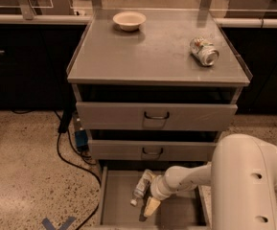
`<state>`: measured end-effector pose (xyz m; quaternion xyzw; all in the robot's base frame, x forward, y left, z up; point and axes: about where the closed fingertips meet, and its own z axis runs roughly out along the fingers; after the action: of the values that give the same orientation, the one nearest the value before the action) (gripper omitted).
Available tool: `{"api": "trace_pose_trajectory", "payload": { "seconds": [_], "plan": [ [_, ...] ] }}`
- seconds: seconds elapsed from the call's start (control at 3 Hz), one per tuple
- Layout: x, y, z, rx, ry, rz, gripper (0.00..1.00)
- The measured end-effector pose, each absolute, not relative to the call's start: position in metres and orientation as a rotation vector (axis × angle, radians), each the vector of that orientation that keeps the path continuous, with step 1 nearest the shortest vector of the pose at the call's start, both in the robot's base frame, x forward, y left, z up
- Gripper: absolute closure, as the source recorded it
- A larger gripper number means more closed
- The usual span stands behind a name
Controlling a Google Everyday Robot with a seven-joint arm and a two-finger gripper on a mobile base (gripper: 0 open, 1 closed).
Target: Pick blue plastic bottle from bottom drawer and place on counter
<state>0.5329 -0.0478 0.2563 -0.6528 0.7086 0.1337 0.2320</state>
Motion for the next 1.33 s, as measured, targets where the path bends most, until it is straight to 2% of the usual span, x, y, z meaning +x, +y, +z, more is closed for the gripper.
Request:
{"api": "trace_pose_trajectory", "payload": {
  "seconds": [0.67, 1.33],
  "plan": [
    [0.57, -0.037, 0.224, -1.959, 1.806, 0.38, 0.0],
    [0.576, -0.024, 0.195, -1.965, 1.774, 0.444, 0.0]
  ]
}}
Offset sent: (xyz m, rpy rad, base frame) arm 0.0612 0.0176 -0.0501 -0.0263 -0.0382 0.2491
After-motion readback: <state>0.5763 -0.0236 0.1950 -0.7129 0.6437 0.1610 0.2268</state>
